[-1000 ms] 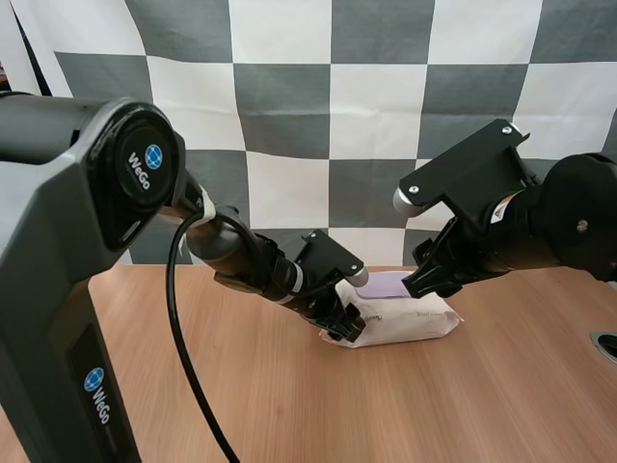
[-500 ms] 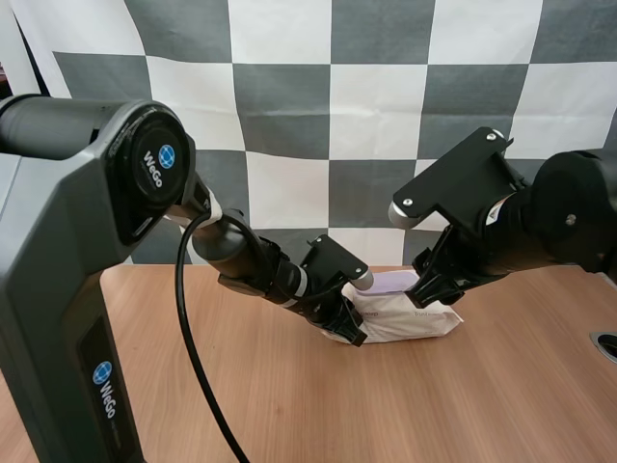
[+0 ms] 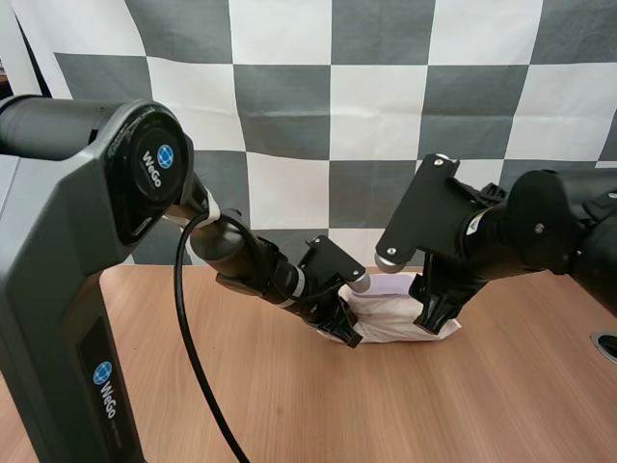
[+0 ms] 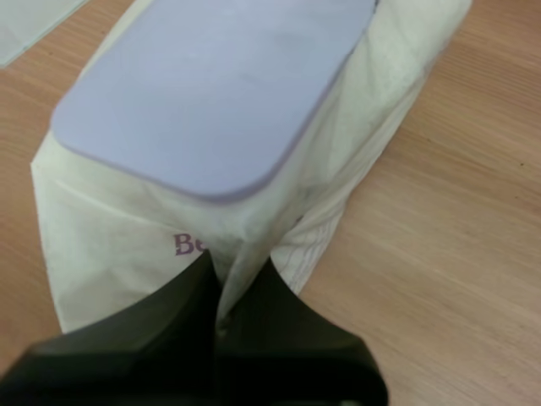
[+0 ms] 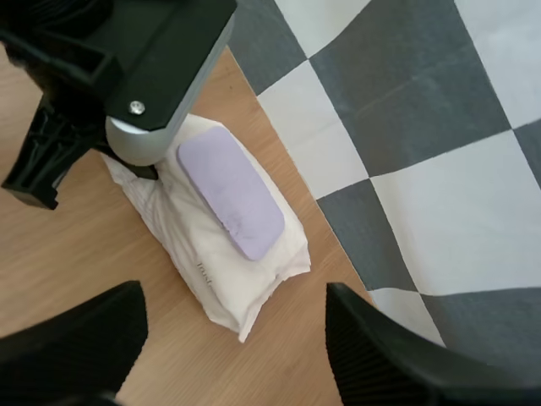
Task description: Open the wet wipes lid
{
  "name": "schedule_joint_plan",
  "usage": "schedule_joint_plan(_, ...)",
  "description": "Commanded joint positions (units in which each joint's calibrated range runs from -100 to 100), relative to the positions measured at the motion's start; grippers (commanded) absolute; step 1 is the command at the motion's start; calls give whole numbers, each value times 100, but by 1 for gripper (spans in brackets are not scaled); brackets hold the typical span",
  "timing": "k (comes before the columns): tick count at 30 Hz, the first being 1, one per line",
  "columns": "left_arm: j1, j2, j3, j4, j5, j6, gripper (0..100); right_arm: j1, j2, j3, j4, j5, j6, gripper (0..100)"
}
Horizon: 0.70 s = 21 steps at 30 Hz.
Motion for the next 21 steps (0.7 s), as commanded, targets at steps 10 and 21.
schedule_joint_plan(10,153,2,-5,144,517,94,0,-2,1435,1,446,-1097,-1032,100)
schedule_joint_plan(21,153,2,-5,300,370,84,0,-2,2177,1,785,-1953,-1368,100)
